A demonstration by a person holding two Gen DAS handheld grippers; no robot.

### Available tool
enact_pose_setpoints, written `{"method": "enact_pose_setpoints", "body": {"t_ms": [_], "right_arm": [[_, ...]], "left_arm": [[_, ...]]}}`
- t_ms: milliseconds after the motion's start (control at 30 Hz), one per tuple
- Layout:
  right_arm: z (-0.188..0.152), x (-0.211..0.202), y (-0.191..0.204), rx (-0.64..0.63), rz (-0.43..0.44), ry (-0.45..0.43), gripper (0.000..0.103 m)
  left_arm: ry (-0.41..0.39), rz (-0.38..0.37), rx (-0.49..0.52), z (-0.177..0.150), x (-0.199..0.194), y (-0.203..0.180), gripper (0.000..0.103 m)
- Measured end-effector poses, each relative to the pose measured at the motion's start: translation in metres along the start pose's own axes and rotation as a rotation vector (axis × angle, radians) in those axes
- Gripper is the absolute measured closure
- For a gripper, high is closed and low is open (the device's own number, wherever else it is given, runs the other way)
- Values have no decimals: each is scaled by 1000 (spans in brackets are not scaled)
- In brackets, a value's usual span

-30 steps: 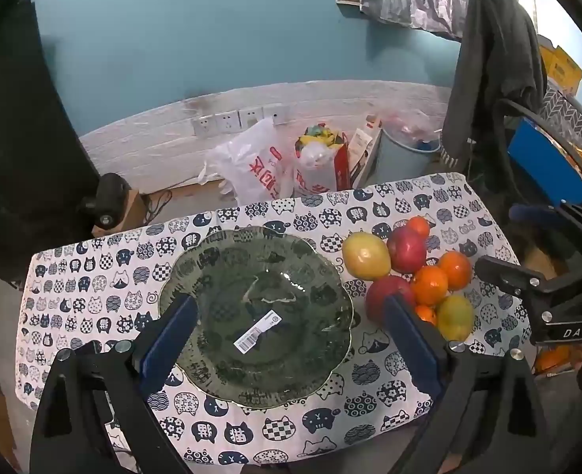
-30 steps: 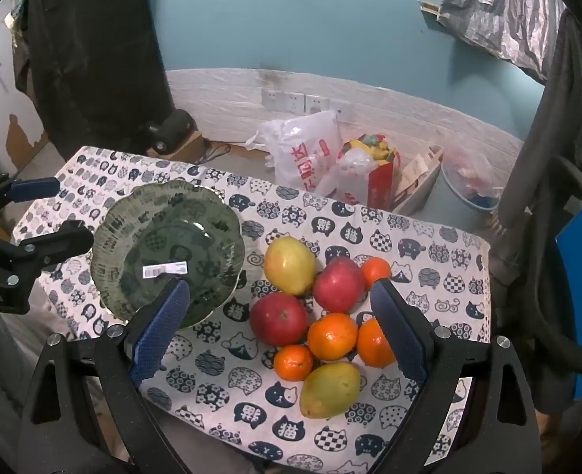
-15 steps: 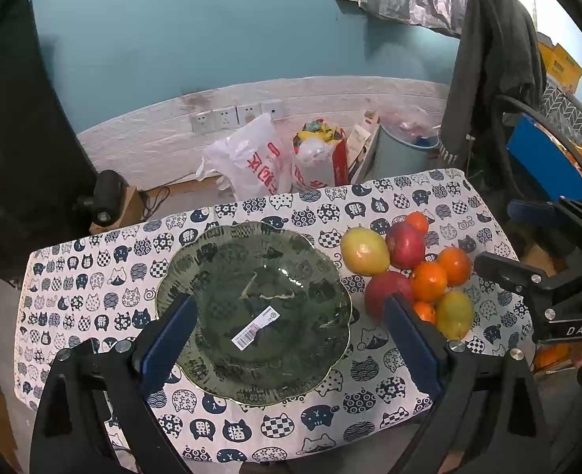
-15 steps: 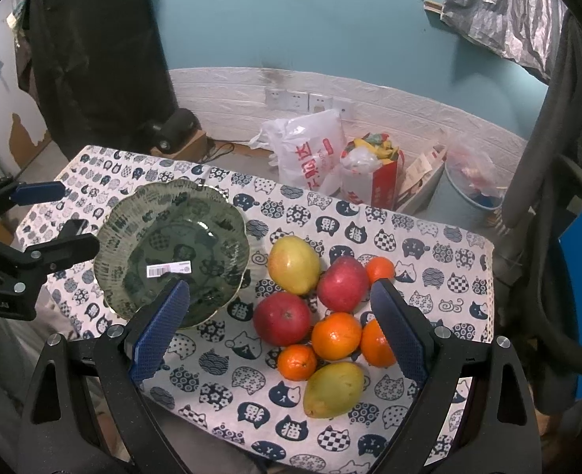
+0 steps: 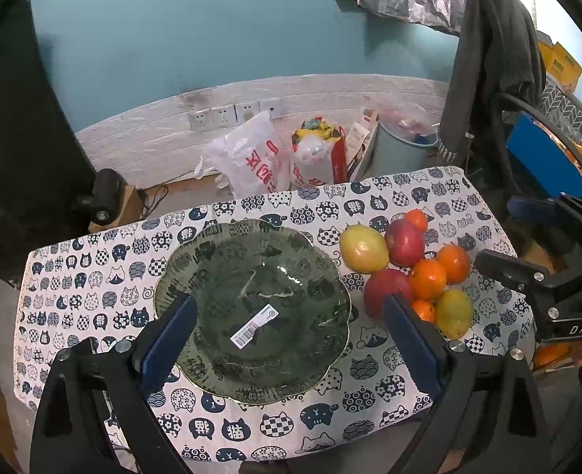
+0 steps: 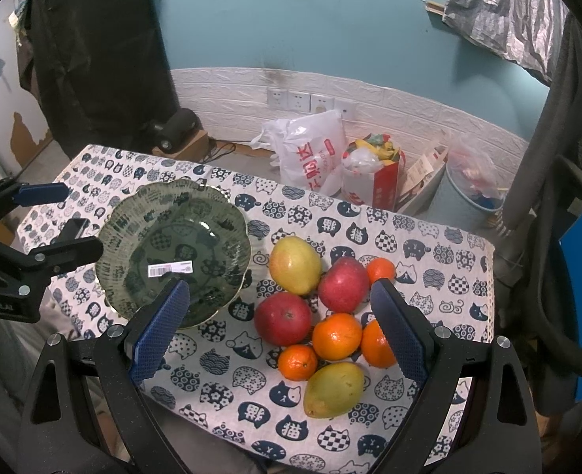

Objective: Organize fruits

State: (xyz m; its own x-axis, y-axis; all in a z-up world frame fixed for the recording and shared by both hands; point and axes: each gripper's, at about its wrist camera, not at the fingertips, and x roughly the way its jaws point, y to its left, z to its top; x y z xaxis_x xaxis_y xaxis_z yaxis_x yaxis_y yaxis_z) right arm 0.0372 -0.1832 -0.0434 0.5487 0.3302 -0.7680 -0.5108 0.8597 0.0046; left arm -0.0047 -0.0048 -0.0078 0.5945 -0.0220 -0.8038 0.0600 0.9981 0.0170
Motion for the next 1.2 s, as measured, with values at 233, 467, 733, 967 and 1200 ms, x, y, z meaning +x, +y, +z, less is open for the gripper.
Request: {"method": "enact_pose_setpoints", "body": {"t_ms": [233, 467, 733, 967, 1200], "right_arm": [[0, 0, 1, -2, 3, 1, 12], [0, -1, 3, -8, 2, 3, 12], [-1, 0, 4, -12, 4, 8, 12], [-1, 0, 4, -11, 3, 9, 12], [-4, -1, 3, -14, 1, 11, 12]], "left_arm": [[1, 0, 2, -3, 1, -1, 7], [3, -1, 1, -2, 1, 0, 7], [5, -1, 1, -1, 1, 0, 7], [5, 0, 1, -1, 1, 0, 7], [6, 0, 1, 0, 1, 0, 7]]}}
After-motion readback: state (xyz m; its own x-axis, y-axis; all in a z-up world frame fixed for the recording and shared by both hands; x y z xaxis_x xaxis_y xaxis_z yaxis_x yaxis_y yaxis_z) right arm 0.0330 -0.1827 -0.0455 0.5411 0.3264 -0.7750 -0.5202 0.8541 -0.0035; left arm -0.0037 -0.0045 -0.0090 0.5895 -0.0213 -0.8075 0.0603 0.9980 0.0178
